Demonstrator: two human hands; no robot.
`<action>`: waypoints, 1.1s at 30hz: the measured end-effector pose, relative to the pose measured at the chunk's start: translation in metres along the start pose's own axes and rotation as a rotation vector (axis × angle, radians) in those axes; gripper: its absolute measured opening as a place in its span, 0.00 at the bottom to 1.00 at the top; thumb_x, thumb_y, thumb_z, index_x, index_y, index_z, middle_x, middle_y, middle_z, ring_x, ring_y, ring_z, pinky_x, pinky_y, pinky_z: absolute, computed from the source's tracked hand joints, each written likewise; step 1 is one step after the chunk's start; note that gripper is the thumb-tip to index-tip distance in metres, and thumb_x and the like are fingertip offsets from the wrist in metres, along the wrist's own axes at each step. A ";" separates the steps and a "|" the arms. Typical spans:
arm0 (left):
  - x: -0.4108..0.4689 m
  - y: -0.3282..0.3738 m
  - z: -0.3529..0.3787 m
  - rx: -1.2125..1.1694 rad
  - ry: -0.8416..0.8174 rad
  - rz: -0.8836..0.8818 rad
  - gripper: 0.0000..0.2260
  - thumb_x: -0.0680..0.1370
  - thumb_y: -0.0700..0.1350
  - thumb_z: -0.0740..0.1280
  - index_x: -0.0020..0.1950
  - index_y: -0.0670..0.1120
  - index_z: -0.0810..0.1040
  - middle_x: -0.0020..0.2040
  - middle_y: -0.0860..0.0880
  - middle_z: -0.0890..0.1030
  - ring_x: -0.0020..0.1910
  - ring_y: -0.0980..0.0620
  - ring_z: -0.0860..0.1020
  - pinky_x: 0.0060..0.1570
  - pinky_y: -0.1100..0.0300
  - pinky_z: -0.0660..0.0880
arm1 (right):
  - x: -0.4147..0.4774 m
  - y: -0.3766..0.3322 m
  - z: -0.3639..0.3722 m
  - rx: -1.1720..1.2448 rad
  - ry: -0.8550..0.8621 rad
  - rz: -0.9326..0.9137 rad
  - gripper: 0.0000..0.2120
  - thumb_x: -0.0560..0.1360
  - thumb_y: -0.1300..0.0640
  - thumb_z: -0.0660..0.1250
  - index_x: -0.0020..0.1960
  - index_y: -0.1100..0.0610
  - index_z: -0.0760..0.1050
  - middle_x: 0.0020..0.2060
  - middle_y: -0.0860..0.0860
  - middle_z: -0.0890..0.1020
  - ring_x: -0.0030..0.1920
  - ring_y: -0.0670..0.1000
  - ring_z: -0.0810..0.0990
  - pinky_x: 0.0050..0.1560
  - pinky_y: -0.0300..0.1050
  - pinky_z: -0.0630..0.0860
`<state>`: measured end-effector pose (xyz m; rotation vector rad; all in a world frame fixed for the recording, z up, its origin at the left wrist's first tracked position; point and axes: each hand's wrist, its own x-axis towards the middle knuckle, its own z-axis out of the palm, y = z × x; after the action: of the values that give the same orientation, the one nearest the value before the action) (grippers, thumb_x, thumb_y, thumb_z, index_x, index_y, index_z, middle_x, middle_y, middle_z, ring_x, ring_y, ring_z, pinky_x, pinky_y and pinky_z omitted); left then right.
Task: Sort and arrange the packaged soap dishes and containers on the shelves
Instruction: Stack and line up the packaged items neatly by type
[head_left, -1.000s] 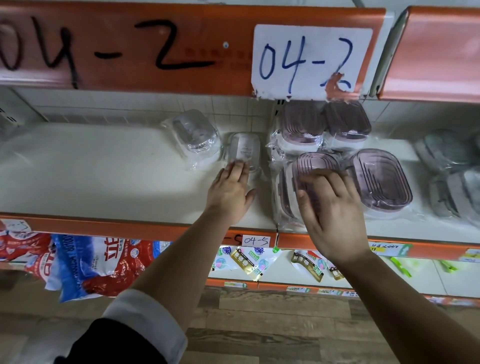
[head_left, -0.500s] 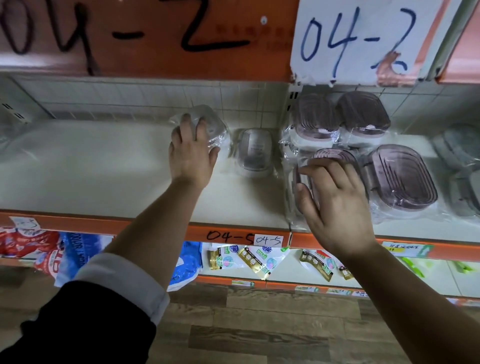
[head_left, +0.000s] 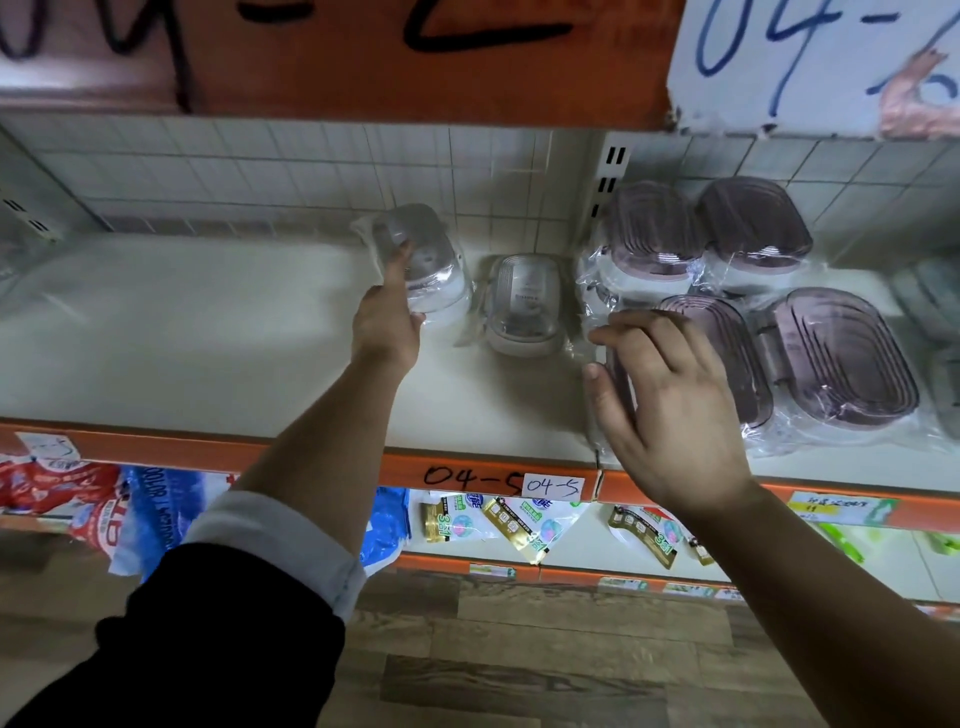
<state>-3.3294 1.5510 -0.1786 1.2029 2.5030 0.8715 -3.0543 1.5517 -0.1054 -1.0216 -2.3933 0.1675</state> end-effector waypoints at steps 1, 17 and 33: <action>0.000 -0.003 -0.002 0.002 0.003 0.010 0.34 0.78 0.35 0.63 0.77 0.60 0.55 0.59 0.44 0.78 0.50 0.48 0.75 0.49 0.63 0.67 | 0.000 0.000 0.000 -0.001 -0.002 0.002 0.15 0.79 0.53 0.58 0.55 0.61 0.78 0.55 0.56 0.79 0.56 0.61 0.76 0.60 0.56 0.71; -0.012 -0.006 -0.013 -0.016 -0.165 0.200 0.38 0.73 0.31 0.64 0.75 0.62 0.58 0.76 0.45 0.61 0.66 0.43 0.72 0.52 0.59 0.74 | -0.005 -0.002 -0.009 0.018 -0.016 0.016 0.16 0.79 0.52 0.58 0.57 0.61 0.78 0.55 0.56 0.79 0.59 0.60 0.75 0.61 0.57 0.71; -0.090 0.028 -0.028 0.366 0.017 0.294 0.26 0.82 0.50 0.58 0.78 0.45 0.58 0.77 0.40 0.60 0.74 0.40 0.61 0.70 0.48 0.60 | -0.043 -0.015 -0.040 -0.001 -0.049 0.018 0.16 0.79 0.53 0.58 0.57 0.63 0.78 0.54 0.58 0.79 0.58 0.62 0.74 0.61 0.57 0.71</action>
<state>-3.2662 1.4837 -0.1436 1.7176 2.6162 0.4900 -3.0185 1.5072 -0.0844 -1.0514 -2.4285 0.2004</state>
